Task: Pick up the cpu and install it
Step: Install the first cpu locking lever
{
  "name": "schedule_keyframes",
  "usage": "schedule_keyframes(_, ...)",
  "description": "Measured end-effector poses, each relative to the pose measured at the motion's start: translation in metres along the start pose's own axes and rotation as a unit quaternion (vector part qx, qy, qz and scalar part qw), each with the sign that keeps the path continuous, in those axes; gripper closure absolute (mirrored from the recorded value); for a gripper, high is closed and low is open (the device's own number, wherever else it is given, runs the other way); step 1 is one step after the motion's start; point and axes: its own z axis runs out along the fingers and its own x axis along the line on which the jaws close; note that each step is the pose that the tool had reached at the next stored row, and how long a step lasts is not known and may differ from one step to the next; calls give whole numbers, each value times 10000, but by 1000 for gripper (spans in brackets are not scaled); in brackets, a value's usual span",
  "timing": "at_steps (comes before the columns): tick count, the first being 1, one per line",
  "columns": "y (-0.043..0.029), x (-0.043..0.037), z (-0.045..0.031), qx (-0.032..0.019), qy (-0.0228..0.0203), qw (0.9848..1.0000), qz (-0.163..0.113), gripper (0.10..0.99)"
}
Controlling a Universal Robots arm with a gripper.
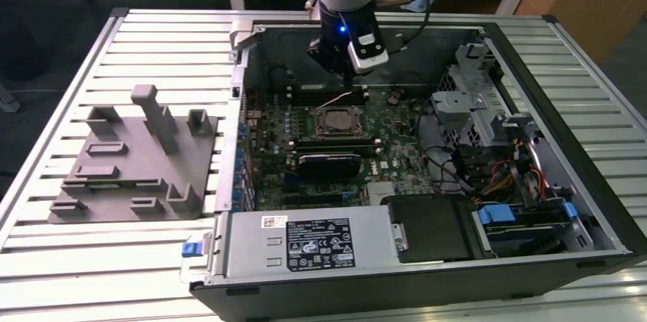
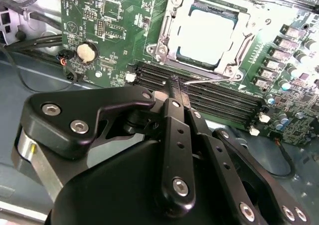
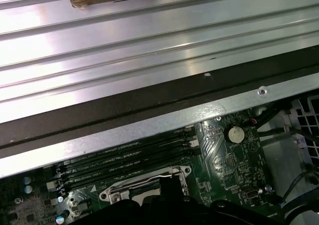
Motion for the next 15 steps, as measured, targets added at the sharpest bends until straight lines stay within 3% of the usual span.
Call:
schedule_keyframes(6, -5, 4, 36, -5, -18, 10000, -2, 980)
schedule_keyframes(13, -15, 18, 99, -30, -104, 9999, -11, 980)
schedule_keyframes(15, -21, 34, 109, -33, -112, 9999, -11, 980)
